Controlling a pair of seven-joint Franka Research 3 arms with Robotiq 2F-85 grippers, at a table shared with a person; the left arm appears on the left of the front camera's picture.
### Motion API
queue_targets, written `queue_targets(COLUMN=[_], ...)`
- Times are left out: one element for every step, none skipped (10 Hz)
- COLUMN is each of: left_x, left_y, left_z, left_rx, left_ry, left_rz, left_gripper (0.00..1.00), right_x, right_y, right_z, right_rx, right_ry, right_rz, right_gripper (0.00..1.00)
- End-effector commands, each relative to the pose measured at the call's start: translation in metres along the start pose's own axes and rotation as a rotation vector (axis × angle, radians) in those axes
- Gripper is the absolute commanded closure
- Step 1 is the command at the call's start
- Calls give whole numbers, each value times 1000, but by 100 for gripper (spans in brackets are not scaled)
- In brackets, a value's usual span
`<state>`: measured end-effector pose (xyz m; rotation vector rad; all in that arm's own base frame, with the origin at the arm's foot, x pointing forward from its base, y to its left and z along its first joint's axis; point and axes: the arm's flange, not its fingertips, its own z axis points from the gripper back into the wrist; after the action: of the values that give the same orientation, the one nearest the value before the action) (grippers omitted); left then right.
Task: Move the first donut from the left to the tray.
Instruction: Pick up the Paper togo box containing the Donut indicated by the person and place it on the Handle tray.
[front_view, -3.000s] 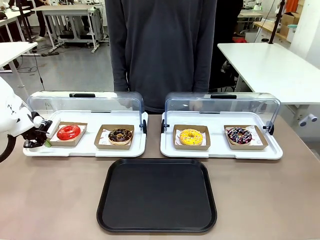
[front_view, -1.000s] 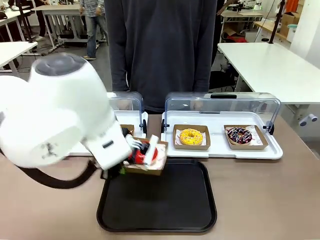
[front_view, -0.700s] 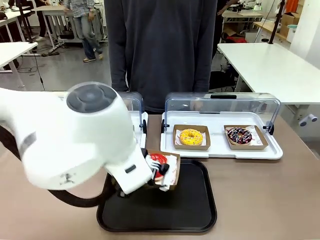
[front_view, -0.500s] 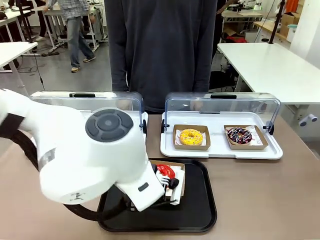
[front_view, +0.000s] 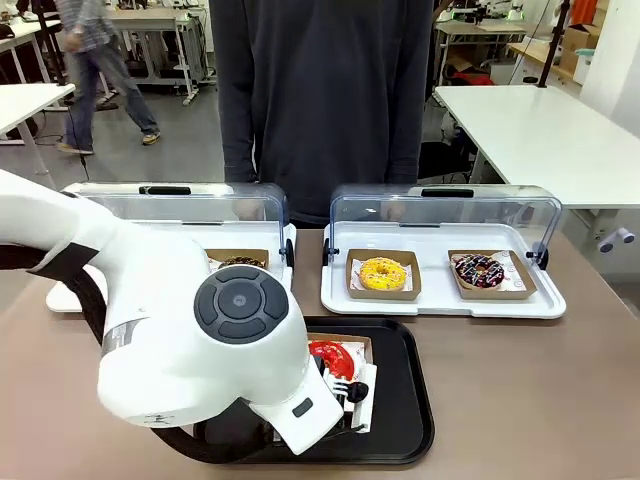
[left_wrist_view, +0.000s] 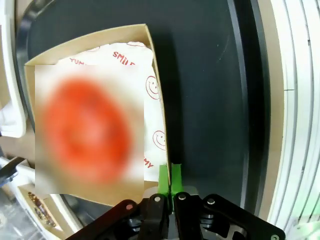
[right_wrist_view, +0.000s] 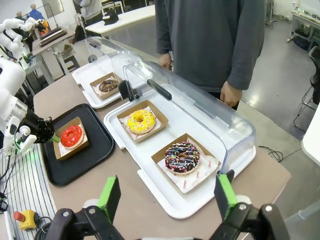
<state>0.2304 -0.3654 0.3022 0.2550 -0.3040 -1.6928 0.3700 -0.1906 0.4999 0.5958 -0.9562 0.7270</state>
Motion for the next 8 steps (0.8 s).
queue_targets(left_x=[-78,-81,-83,-84,-86,-87,-90,-92], left_y=[-60,-57,-54,-52,-49,-44,-38,-31], left_z=[-9,-8,-6,-2,6,16,29,39], left_rx=[14,6,4,8,2,10,10,-1], left_ry=[16,15,12,7,3,-1,-1,-16], left_rz=[19,29,35,35,40,47,54,54], left_gripper=[99,51,39,0,0,0,15,5], right_x=[3,3,3,3,3,3,3,3], right_y=[-2,-2,-2,-2,-2,-2,-2,-2], right_z=[-1,-1,-1,-1,-1,-1,-1,-1], right_rx=[0,0,0,0,0,0,0,0], right_ry=[-30,-30,-30,-30,-30,-30,-30,-30], right_rz=[20,20,20,20,20,20,20,20], right_gripper=[0,0,0,0,0,0,0,0])
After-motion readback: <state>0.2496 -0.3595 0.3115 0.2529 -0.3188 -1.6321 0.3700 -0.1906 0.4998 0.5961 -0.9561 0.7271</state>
